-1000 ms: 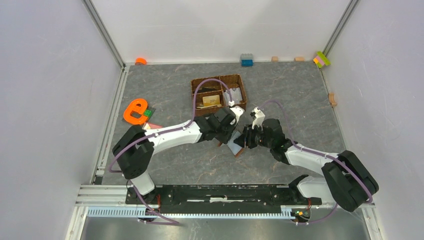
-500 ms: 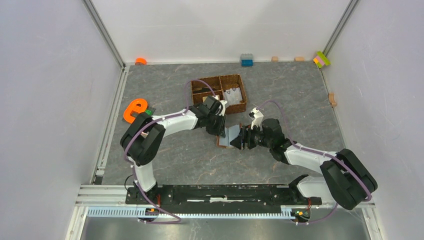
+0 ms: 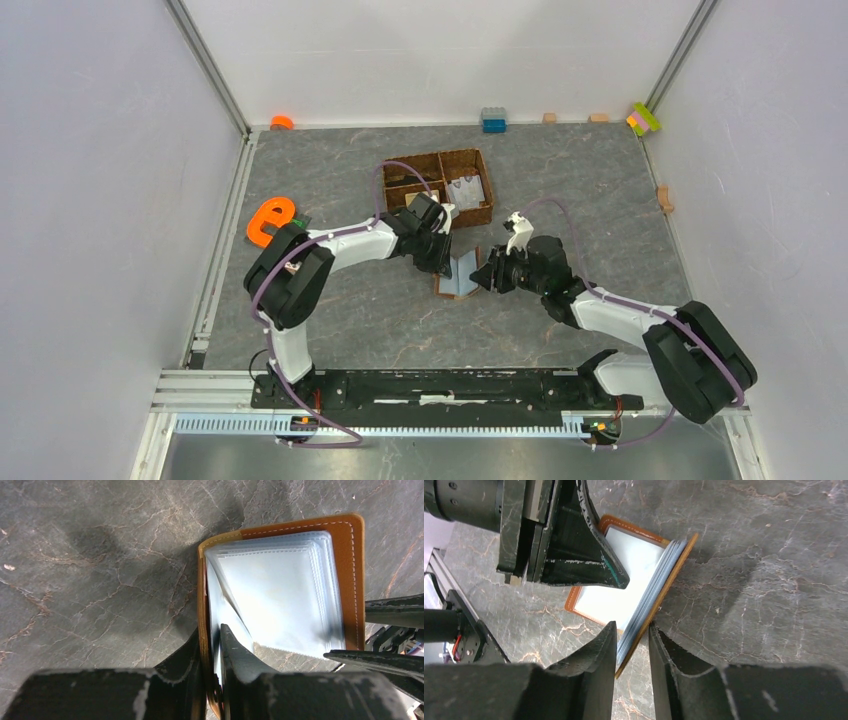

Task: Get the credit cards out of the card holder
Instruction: Open the card holder at the center of the board.

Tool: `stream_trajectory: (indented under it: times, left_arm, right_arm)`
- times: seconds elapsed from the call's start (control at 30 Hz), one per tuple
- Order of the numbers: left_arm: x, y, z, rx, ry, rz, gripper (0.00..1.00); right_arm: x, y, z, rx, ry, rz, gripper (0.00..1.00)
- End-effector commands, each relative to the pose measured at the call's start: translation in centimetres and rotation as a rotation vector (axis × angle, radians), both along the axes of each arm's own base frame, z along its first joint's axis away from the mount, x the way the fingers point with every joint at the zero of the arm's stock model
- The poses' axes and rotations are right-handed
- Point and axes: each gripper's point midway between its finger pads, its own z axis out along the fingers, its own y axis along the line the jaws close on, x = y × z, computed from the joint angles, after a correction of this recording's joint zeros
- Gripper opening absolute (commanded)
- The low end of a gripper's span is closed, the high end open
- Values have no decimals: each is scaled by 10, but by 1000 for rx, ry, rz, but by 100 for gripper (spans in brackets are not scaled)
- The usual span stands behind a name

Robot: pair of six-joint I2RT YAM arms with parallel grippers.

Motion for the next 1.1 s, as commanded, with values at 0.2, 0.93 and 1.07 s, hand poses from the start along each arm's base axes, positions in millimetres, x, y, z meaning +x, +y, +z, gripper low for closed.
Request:
stream_trajectory:
  times: [0.2,0.93,1.07]
  left_arm:
    - [-1,-8,-1,-12,44,-3,21]
    - [-3,-10,-8,-11,74,-6,21]
    - [-3,-10,-9,-9,76,-4,21]
  right_arm:
    - [14,-7,10,4,-70,-54,27]
    - [10,8,-20,-125,-2,27,23]
    - [9,11,-27,-173,1,35,23]
